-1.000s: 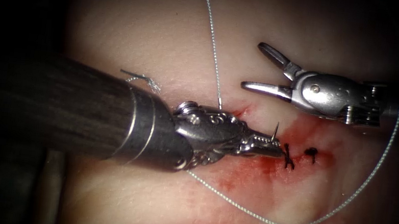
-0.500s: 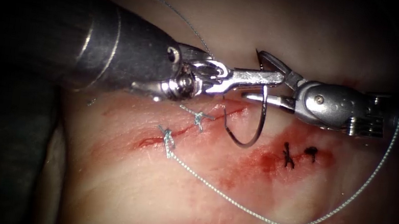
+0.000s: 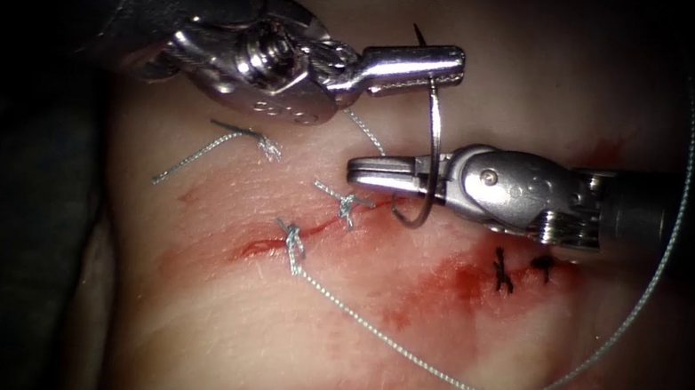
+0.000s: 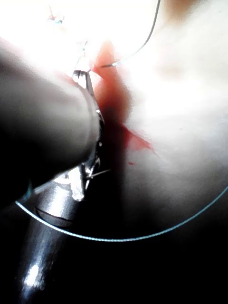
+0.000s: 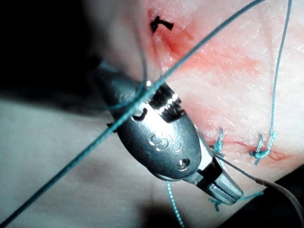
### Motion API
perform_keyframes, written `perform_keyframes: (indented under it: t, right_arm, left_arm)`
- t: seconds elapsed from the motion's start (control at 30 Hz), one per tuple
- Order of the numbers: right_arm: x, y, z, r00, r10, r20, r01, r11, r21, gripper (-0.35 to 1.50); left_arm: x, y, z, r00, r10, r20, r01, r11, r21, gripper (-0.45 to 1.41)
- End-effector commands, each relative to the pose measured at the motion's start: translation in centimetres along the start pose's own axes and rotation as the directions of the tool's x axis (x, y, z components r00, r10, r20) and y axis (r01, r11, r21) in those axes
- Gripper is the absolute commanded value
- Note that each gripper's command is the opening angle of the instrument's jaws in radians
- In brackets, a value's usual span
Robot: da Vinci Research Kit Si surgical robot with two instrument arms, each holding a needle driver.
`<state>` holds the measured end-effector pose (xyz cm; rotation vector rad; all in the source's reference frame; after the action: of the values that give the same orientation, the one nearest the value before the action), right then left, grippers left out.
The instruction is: Wound Closure
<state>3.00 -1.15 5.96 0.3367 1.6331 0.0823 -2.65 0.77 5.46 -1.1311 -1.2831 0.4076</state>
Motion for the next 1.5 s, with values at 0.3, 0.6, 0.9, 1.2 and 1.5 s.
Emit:
perform_keyframes:
  t: [0.3, 0.6, 0.9, 1.2, 1.5]
  right_arm:
    - [-0.09, -0.11, 0.03, 1.0, 0.015, 0.023, -0.019, 0.988, 0.156, -0.35]
    - [-0.18, -0.64, -0.25, 0.974, 0.176, 0.14, -0.213, 0.924, 0.319, -0.35]
    - [-0.28, -1.04, -0.24, 0.897, 0.309, 0.315, -0.411, 0.845, 0.343, -0.35]
    - [-0.27, -1.17, -0.53, 0.807, 0.424, 0.411, -0.555, 0.783, 0.282, -0.35]
    - [-0.35, -1.48, -0.95, 0.691, 0.481, 0.54, -0.665, 0.715, 0.215, -0.35]
  left_arm:
    - [0.07, 0.31, 0.07, 0.999, 0.041, 0.002, -0.041, 0.998, -0.053, -0.45]
    - [0.29, 0.44, -0.09, 0.987, 0.157, -0.048, -0.16, 0.984, -0.074, -0.45]
    - [0.56, 0.84, -0.38, 0.965, 0.229, -0.128, -0.242, 0.965, -0.1, -0.45]
    - [0.74, 1.2, -0.78, 0.94, 0.284, -0.188, -0.305, 0.948, -0.094, -0.45]
    - [0.93, 1.68, -1.15, 0.92, 0.324, -0.22, -0.354, 0.928, -0.115, -0.45]
